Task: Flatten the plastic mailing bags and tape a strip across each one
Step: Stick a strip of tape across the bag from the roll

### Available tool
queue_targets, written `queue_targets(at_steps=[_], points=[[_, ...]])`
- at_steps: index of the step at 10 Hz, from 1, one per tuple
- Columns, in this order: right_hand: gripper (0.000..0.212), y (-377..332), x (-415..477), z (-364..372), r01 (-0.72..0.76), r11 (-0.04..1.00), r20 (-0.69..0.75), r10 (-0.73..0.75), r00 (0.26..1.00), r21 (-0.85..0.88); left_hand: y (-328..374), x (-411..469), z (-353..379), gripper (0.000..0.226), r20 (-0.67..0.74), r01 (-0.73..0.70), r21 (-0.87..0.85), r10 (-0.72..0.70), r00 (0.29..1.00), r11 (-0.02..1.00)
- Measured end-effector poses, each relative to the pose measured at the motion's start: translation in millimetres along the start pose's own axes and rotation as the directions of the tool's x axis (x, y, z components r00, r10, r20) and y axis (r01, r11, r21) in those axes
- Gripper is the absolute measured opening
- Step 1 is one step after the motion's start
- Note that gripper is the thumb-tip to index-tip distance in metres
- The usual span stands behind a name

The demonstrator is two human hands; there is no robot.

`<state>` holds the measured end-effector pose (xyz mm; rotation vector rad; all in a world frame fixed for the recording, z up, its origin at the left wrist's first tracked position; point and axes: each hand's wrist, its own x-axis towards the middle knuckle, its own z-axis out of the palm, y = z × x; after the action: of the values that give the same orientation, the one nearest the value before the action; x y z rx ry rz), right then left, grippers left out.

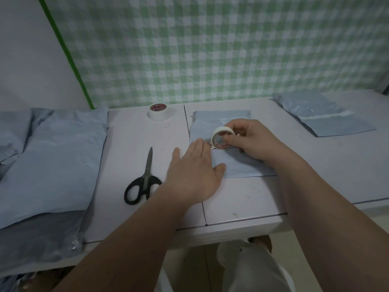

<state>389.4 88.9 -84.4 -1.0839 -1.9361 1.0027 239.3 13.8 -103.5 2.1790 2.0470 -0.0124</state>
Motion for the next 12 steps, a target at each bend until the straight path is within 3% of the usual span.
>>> queue_targets(at_steps=[2, 3, 4, 6, 9, 12], points=[[0.007, -4, -1, -1, -0.035, 0.995, 0.006, 0.034, 0.999, 0.092, 0, 0, 0, 0.069, -0.015, -0.004, -0.013, 0.004, 1.0, 1.0], [0.024, -6, 0, -3, -0.087, 0.981, 0.031, 0.083, 0.996, 0.173, 1, 0, 1, 0.068, -0.029, -0.005, -0.008, 0.005, 1.0, 1.0], [0.033, -4, 3, -2, -0.117, 0.977, -0.072, 0.131, 0.989, 0.181, 1, -1, 1, 0.068, -0.025, -0.002, 0.0, 0.002, 1.0, 1.0], [0.031, -9, 6, -2, -0.149, 0.986, -0.186, 0.159, 0.969, 0.069, 1, 0, 1, 0.068, -0.03, 0.004, 0.013, -0.004, 1.0, 1.0], [0.023, -11, 7, -8, -0.187, 0.978, -0.168, 0.17, 0.971, -0.093, 0, 1, 3, 0.068, -0.051, -0.004, 0.013, 0.004, 0.999, 1.0], [0.032, -23, 8, -10, -0.182, 0.964, -0.17, 0.15, 0.974, -0.193, 0, 0, 3, 0.068, -0.044, -0.002, 0.007, 0.002, 0.999, 1.0]])
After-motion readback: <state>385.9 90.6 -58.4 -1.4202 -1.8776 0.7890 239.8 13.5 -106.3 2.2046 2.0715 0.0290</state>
